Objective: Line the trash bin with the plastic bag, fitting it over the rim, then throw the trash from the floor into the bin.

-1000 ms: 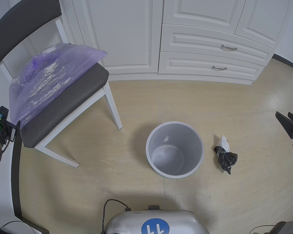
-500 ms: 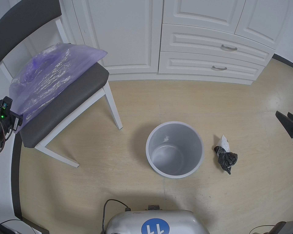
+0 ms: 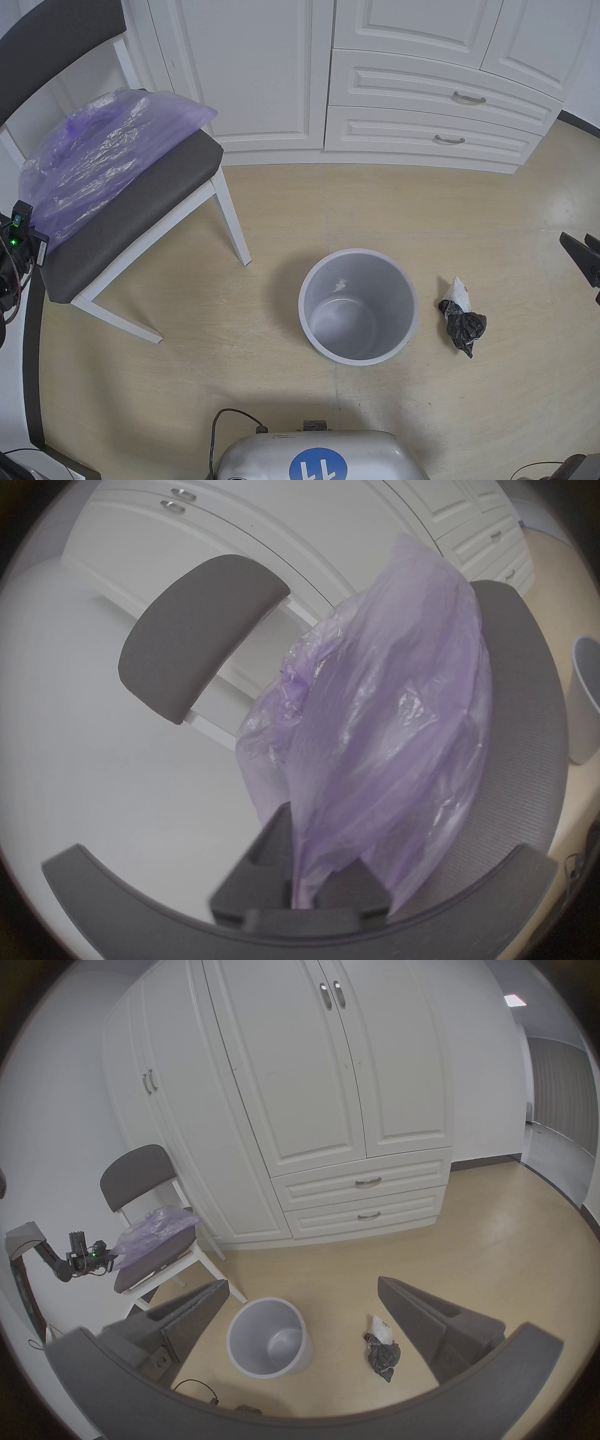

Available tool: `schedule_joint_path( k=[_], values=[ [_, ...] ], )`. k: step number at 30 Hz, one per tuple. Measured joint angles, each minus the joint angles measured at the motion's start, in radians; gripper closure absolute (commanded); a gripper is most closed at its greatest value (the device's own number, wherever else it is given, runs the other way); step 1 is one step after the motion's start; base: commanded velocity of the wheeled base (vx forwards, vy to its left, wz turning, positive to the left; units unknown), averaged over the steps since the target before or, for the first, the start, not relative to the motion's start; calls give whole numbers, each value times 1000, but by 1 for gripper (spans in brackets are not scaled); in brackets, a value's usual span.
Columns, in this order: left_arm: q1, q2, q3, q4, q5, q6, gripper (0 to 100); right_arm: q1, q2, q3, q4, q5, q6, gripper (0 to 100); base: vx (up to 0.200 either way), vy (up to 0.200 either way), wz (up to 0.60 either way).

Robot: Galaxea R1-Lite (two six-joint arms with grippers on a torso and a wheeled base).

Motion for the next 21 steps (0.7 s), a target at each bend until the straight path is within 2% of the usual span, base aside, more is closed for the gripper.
schedule_joint_path(
  k=[5, 13, 21],
  values=[
    [-27, -11, 30, -5, -9, -67, 100, -6, 23, 12, 1, 0, 4, 0, 0, 0, 0],
    [-78, -64, 67, -5, -68, -177, 100, -24, 33, 16, 0, -1, 1, 0, 0, 0, 0],
    [-236, -130, 114, 1, -78, -308, 100, -31, 32, 23, 0, -1, -4, 0, 0, 0, 0]
  ],
)
